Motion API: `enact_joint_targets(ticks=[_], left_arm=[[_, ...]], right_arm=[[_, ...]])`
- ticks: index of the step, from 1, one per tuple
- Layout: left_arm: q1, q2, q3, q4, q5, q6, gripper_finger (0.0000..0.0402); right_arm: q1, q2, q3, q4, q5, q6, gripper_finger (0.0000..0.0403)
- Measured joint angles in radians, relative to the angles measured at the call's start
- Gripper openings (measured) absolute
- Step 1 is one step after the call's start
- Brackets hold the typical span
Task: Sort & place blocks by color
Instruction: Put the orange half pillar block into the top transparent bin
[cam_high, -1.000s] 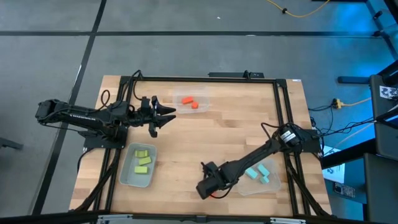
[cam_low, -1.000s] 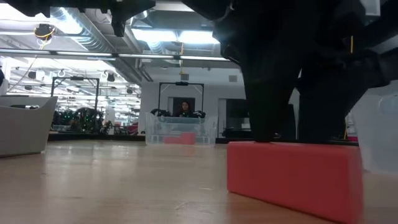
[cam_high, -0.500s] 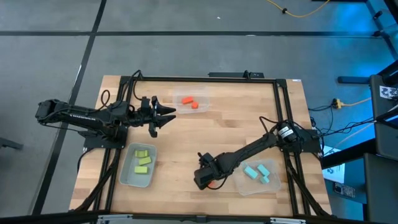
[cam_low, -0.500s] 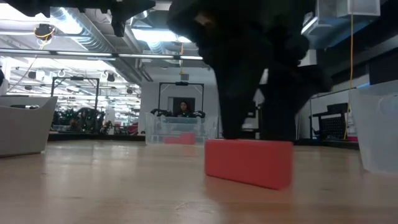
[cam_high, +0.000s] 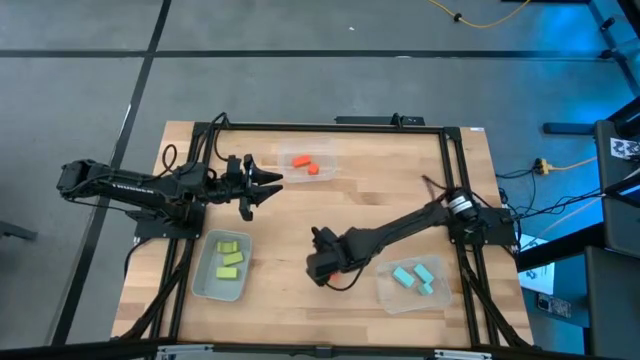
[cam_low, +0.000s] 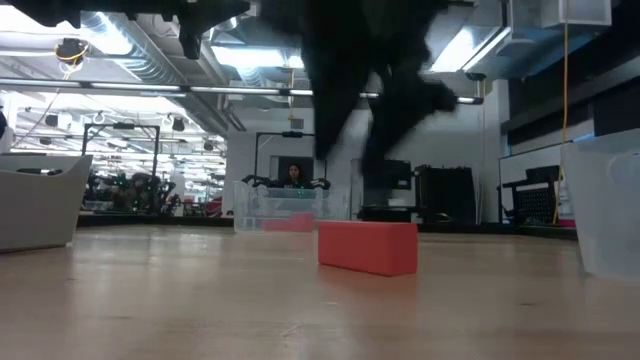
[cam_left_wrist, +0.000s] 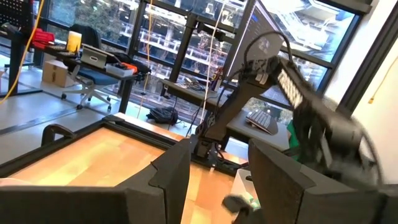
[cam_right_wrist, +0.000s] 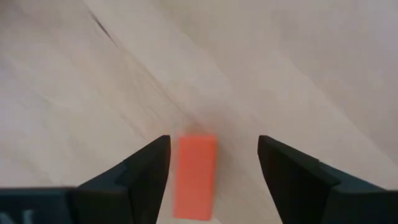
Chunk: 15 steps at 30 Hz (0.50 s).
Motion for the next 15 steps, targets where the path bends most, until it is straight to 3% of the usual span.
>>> enact_joint_targets(ticks=[7,15], left_arm=[[0.000,0.000,0.000,-0.004,0.000,0.000,0.0154],[0.000,0.000,0.000,-0.004,0.000,0.000,0.0154]], right_arm=[[0.035,-0.012,0.058,0.049,0.026,0.007,0.0245],[0.092,-0.012,0.020,0.025,0.083,0.191,0.0245]])
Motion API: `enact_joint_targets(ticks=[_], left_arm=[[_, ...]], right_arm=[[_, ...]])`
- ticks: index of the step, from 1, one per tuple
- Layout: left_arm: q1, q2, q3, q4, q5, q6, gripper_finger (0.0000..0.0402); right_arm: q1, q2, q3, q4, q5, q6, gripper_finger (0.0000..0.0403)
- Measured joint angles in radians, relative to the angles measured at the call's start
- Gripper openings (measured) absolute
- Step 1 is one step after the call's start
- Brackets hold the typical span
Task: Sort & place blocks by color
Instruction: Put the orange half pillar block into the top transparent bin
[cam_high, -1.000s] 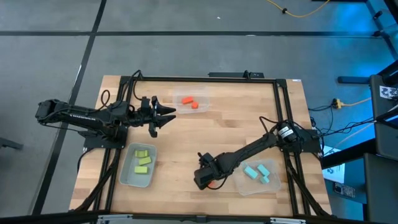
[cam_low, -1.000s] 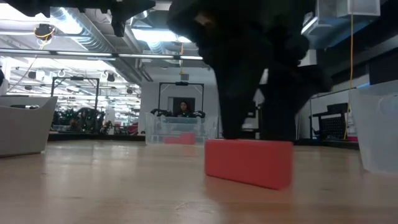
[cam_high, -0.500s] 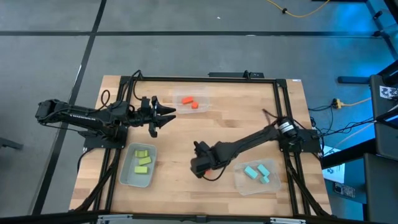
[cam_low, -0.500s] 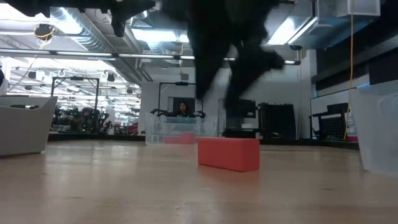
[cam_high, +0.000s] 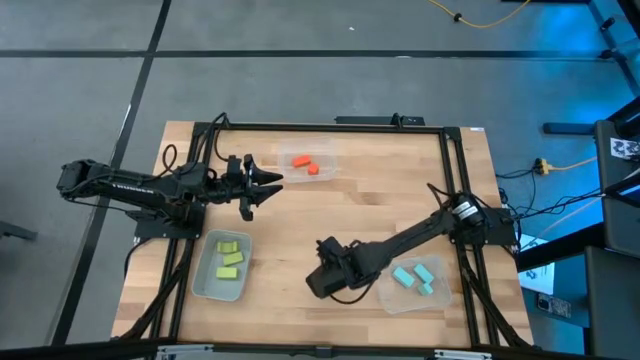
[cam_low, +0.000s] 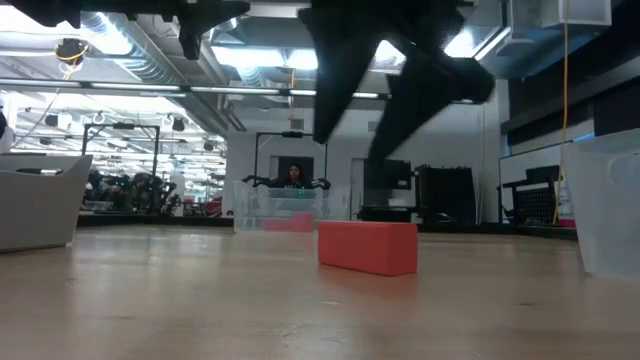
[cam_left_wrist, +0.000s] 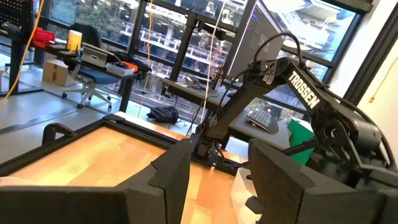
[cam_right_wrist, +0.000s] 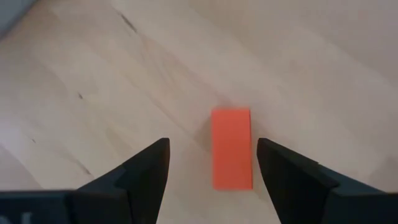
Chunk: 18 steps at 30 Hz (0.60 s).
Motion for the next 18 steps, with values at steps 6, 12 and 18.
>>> enact_joint_targets(ticks=[6,12,18], left_arm=[[0.000,0.000,0.000,0.000,-0.015,0.000,0.0154],[0.000,0.000,0.000,0.000,-0.023,0.000,0.0154],[0.000,0.000,0.000,0.000,-0.023,0.000,0.0154]], right_arm=[[0.023,0.001,-0.039,0.010,0.021,0.050,0.0245],[0.024,0.001,-0.083,0.072,0.051,0.050,0.0245],[0.024,0.001,-0.124,0.099,0.052,0.050,0.0245]])
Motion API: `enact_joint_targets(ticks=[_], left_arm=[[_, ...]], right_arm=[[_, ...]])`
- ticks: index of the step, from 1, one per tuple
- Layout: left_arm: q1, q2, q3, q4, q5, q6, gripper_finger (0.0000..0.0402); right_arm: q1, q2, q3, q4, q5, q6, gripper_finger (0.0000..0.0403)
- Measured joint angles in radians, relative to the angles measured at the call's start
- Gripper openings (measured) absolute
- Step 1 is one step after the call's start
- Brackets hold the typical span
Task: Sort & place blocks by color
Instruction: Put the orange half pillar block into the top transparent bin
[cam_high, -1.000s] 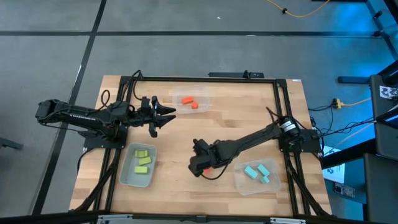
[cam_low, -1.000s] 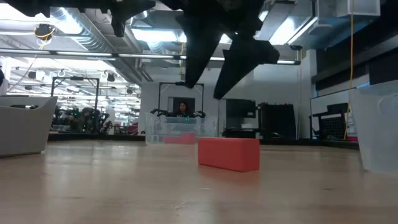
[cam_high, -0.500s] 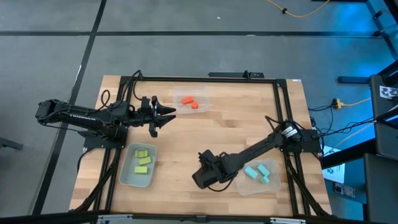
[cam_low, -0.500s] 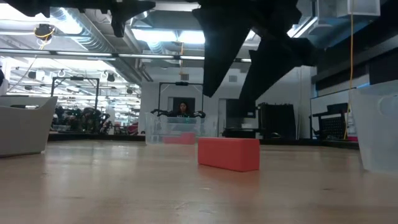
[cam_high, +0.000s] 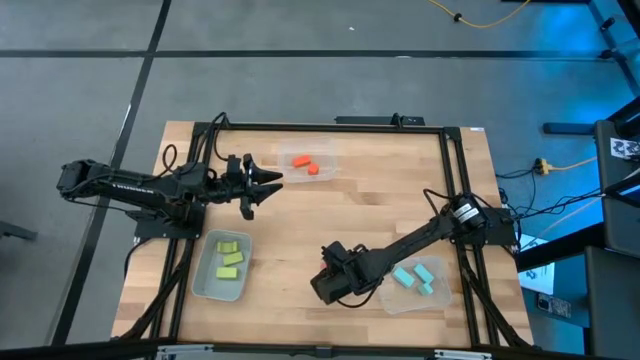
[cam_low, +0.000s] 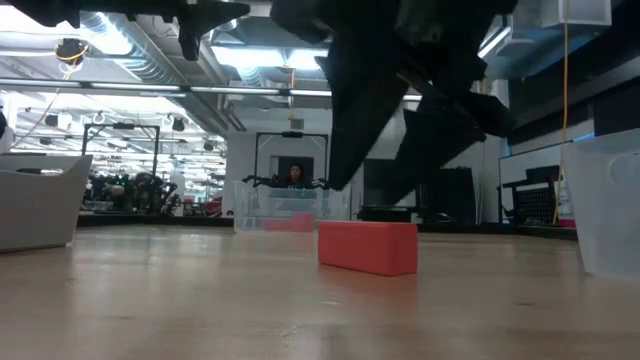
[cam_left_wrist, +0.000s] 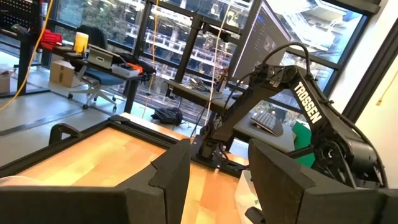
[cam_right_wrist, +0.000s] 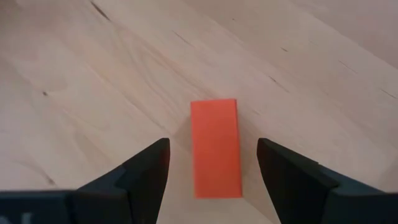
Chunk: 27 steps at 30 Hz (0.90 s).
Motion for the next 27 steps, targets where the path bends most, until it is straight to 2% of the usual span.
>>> enact_joint_targets(ticks=[9,16,27], left_arm=[[0.000,0.000,0.000,0.000,-0.003,0.000,0.0154],[0.000,0.000,0.000,0.001,-0.018,0.000,0.0154],[0.000,0.000,0.000,-0.002,-0.021,0.000,0.0154]], right_arm=[[0.000,0.000,-0.059,0.079,-0.010,0.000,0.0245],[0.000,0.003,-0.060,0.075,-0.012,-0.007,0.0245],[0.000,0.049,-0.060,0.081,-0.092,-0.058,0.0245]])
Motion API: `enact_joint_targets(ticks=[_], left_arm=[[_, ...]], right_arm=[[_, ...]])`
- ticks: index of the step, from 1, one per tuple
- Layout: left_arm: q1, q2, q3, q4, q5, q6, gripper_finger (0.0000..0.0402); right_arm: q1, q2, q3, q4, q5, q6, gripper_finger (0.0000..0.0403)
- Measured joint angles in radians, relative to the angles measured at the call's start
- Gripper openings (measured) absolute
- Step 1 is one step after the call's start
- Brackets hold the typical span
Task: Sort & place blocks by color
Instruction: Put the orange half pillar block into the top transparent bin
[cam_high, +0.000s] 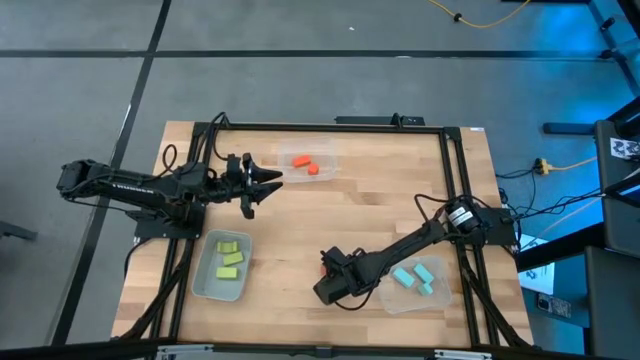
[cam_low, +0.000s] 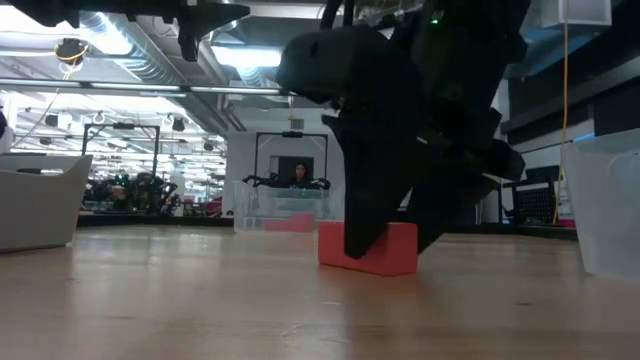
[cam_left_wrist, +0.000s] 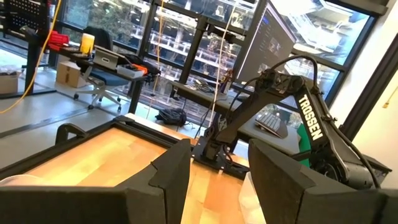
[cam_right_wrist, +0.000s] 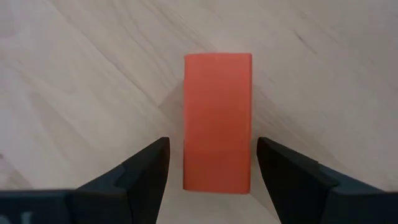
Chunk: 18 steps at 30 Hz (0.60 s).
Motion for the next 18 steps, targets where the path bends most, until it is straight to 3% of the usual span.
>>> enact_joint_targets(ticks=[12,15,18], left_arm=[[0.000,0.000,0.000,-0.001,0.000,0.000,0.0154],[0.000,0.000,0.000,-0.001,0.000,0.000,0.0154],[0.000,0.000,0.000,-0.001,0.000,0.000,0.0154]], right_arm=[[0.000,0.003,0.000,-0.004,-0.006,-0.026,0.0240],[0.004,0.003,0.000,-0.005,-0.005,-0.025,0.0202],[0.011,0.003,0.001,-0.005,-0.001,-0.025,0.0138]])
